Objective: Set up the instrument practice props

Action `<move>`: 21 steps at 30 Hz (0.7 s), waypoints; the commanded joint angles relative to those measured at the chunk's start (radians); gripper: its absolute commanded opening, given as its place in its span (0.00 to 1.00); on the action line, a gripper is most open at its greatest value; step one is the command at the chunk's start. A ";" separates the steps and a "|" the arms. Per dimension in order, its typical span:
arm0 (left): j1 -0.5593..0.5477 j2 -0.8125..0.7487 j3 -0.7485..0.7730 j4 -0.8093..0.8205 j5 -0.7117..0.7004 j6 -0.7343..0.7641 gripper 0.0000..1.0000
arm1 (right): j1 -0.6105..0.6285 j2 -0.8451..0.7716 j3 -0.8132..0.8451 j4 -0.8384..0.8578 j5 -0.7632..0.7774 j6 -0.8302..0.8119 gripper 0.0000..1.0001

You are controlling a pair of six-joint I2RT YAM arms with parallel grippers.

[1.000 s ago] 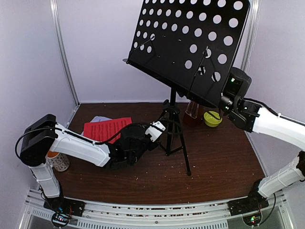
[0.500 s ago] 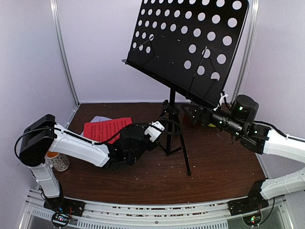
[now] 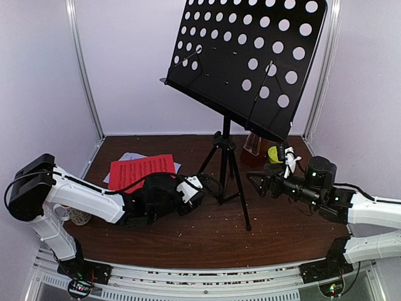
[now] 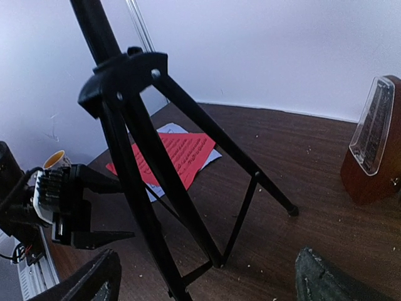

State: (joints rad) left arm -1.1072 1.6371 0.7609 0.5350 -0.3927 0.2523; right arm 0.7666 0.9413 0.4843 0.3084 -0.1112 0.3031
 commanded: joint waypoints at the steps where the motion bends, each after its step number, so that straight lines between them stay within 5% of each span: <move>1: 0.102 -0.078 -0.081 -0.001 0.294 -0.150 0.68 | 0.010 0.004 -0.035 -0.001 -0.022 -0.011 0.97; 15: 0.269 0.044 -0.074 0.094 0.612 -0.245 0.64 | 0.057 0.195 -0.114 0.164 -0.074 -0.041 0.85; 21: 0.282 0.097 -0.006 0.060 0.647 -0.247 0.58 | 0.083 0.299 -0.099 0.211 -0.063 -0.066 0.79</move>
State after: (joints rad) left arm -0.8310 1.7115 0.6922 0.5556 0.1795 0.0261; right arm 0.8326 1.1908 0.3729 0.4500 -0.1795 0.2642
